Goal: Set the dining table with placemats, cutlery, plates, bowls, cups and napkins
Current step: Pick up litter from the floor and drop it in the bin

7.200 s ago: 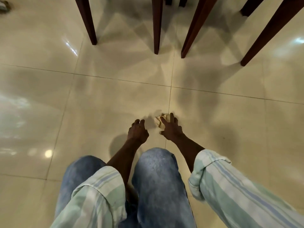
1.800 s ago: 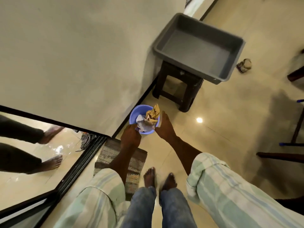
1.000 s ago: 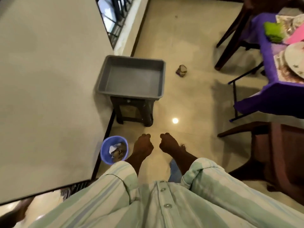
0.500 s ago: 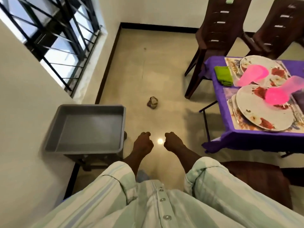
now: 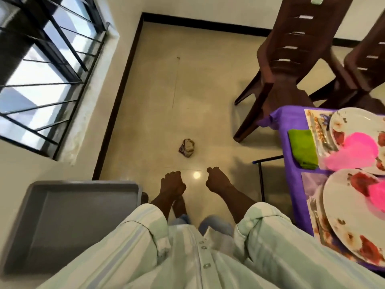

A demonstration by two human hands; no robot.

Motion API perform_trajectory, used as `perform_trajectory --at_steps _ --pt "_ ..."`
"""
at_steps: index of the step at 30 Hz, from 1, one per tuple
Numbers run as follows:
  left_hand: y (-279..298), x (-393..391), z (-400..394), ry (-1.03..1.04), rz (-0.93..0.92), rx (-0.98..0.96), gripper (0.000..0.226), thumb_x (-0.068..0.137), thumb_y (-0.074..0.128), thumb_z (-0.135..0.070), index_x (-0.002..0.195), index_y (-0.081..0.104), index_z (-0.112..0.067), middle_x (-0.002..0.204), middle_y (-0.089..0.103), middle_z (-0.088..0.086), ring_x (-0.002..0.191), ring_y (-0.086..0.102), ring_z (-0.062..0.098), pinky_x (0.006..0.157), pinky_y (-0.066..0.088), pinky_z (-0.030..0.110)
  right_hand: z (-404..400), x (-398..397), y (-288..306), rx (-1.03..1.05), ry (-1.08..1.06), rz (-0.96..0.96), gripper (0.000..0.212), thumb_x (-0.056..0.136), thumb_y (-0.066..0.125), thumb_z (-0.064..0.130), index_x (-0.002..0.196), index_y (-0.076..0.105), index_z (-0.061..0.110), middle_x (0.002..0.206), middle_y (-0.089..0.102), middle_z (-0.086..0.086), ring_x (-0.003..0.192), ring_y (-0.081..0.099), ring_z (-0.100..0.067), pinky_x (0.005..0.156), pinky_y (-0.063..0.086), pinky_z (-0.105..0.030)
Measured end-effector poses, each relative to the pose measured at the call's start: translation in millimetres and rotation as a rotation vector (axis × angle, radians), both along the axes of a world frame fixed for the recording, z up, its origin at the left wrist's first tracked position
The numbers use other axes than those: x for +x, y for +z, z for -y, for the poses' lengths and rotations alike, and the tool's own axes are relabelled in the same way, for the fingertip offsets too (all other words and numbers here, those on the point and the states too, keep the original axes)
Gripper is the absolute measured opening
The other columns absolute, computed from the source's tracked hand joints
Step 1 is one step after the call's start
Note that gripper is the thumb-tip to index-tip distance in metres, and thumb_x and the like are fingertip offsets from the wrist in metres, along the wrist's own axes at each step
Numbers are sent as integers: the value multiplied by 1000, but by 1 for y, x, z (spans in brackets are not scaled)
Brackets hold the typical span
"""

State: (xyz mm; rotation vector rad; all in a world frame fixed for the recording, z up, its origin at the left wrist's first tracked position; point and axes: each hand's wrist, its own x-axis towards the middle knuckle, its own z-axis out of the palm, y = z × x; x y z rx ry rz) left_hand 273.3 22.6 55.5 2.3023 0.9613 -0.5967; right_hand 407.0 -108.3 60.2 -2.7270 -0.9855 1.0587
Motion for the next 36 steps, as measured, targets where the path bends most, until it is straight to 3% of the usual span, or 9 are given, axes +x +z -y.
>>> perform_trajectory --at_steps 7,12,19,25,29,31,34,36 --pt "-37 92 -76 99 -6 -60 51 89 51 -17 139 43 -12 137 50 12 126 45 31 102 35 38 -76 106 -36 -13 38 -68 50 86 55 9 135 43 6 127 45 -18 113 54 -37 91 48 -40" --pt "-116 152 -128 249 6 -105 54 91 52 -20 143 40 -13 144 45 10 132 41 30 107 34 37 -130 180 -119 -74 98 -89 56 85 56 9 139 38 10 133 39 -17 113 53 -38 88 47 -42" --pt "-313 203 -199 278 6 -102 53 90 56 -16 140 43 -10 136 51 15 127 45 33 102 41 41 -195 250 -315 -134 143 -129 83 82 70 20 150 23 19 150 22 -16 130 39 -38 91 48 -44" --pt "-504 226 -256 225 -44 -105 55 92 59 -23 142 42 -10 140 48 16 131 42 32 107 36 36 -246 277 -518 -121 338 -133 112 73 81 44 156 6 31 160 -6 -16 143 16 -39 105 40 -51" --pt "-570 240 -293 132 -74 -175 51 91 64 -27 135 48 -6 133 56 17 124 50 29 99 37 27 -274 271 -610 -124 489 -45 106 77 74 51 155 5 36 160 -13 -14 147 -5 -41 103 36 -63" --pt "-588 244 -310 127 -63 -141 51 91 63 -29 135 49 -7 136 54 15 125 50 29 100 37 28 -283 267 -636 -100 515 1 97 78 73 48 154 15 34 161 -9 -16 146 -7 -45 104 34 -65" --pt "-594 243 -321 170 9 -93 48 91 63 -32 132 52 -9 133 57 14 119 54 28 99 40 31 -286 270 -651 -18 521 62 75 82 70 39 147 36 27 159 6 -23 143 8 -48 107 35 -58" --pt "-582 237 -318 198 38 -69 45 93 61 -30 132 52 -10 133 56 14 120 53 29 99 41 33 -281 271 -638 33 483 36 68 81 72 33 142 43 23 156 13 -24 138 19 -45 100 44 -52"
